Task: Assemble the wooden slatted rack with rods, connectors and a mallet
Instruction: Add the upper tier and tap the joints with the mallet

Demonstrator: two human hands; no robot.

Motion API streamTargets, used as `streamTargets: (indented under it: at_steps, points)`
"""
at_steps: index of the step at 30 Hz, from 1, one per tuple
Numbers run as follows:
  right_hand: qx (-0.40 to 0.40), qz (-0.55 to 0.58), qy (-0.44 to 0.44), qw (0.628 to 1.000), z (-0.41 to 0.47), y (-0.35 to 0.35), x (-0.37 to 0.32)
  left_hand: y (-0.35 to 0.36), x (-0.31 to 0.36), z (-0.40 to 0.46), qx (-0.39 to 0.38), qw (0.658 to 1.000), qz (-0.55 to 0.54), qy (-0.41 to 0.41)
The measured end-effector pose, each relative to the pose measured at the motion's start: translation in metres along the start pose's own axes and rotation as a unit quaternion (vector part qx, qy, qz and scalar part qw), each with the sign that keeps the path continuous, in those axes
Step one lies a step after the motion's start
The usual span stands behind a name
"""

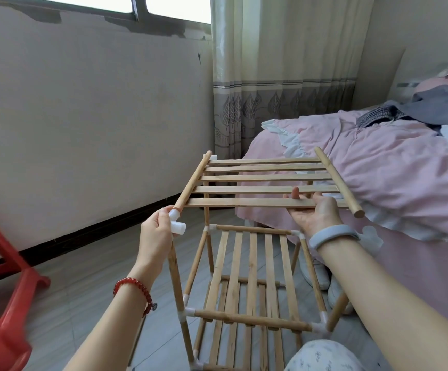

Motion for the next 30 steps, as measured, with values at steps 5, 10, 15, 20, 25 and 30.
streamTargets:
  at_steps: [5,10,15,20,25,30]
  points:
    - [-0.004,-0.013,-0.003,1.000,-0.001,0.004,-0.003,-0.001,0.001,0.000,0.000,1.000,0.005,0.004]
    - [0.010,-0.026,-0.008,1.000,-0.001,0.005,-0.001,-0.002,0.001,0.002,-0.004,1.000,0.012,0.018]
    - [0.003,-0.015,-0.004,1.000,-0.002,0.006,-0.002,0.000,0.001,0.001,0.002,1.000,0.002,0.014]
    - [0.018,0.000,0.011,1.000,-0.001,-0.001,0.006,-0.002,-0.002,0.002,-0.001,1.000,-0.008,0.000]
    - [0.019,0.000,0.008,1.000,0.003,-0.002,0.007,-0.002,0.000,0.004,0.014,1.000,-0.003,0.004]
    - [0.026,0.016,0.010,0.999,0.002,-0.009,0.005,0.001,-0.001,0.003,0.028,0.999,-0.015,0.001]
Point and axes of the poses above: each hand's wrist, its own z-axis towards the middle knuckle, its own y-axis out of the palm, x = y × z, the point moved 6 cm from there along z, towards the middle knuckle, and after that the axes turned 4 degrees about x, right-handed, at the moved point
